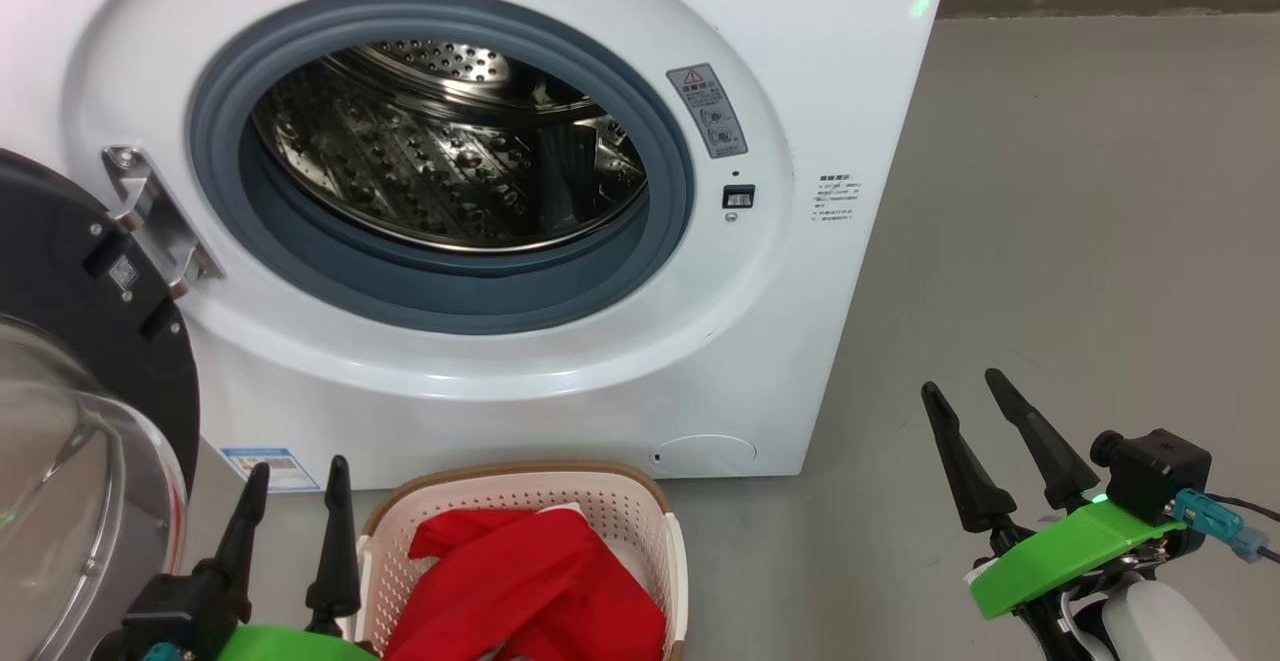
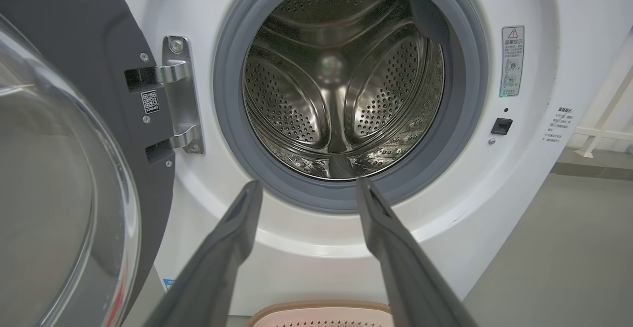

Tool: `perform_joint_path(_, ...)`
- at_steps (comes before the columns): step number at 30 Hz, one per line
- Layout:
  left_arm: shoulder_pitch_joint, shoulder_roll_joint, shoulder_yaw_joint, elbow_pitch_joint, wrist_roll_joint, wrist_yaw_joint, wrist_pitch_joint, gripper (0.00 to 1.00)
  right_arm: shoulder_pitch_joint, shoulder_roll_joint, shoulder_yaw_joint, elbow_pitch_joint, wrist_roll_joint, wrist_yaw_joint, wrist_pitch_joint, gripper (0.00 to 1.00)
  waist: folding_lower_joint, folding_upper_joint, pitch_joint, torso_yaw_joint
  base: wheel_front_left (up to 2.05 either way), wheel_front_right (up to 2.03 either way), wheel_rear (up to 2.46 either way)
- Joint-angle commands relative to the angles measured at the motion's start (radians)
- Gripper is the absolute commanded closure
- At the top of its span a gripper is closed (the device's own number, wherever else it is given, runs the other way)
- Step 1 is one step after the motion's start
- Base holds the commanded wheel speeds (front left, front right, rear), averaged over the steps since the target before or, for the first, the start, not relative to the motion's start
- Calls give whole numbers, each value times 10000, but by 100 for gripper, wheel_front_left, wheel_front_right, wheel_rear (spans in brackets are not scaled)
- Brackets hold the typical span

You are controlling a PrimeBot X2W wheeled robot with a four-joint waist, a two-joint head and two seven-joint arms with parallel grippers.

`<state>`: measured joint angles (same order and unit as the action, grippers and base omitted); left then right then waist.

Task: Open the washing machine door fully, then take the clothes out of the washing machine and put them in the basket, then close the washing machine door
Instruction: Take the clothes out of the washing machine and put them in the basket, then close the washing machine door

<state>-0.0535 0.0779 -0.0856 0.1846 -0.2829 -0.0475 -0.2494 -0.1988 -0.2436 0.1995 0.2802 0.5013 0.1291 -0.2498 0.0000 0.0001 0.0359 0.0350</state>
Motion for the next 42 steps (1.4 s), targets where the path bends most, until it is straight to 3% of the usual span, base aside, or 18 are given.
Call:
perform_joint_path(1,-252,185,318,-171,50,1,-124,0,-44,-96,164,-267,-84,16,-120,0,0,-1,9,-22,0,0,0)
perform_joint_path(32,-311,183,284,-70,-92,-19,-124,0,-50,-104,150,-245,-66,16,-120,0,0,-1,53,-78,0,0,0)
perform_joint_path(42,-305,160,244,-10,-192,-55,-124,0,-52,-124,150,-248,-59,16,-120,0,0,-1,74,-54,-88,88,0)
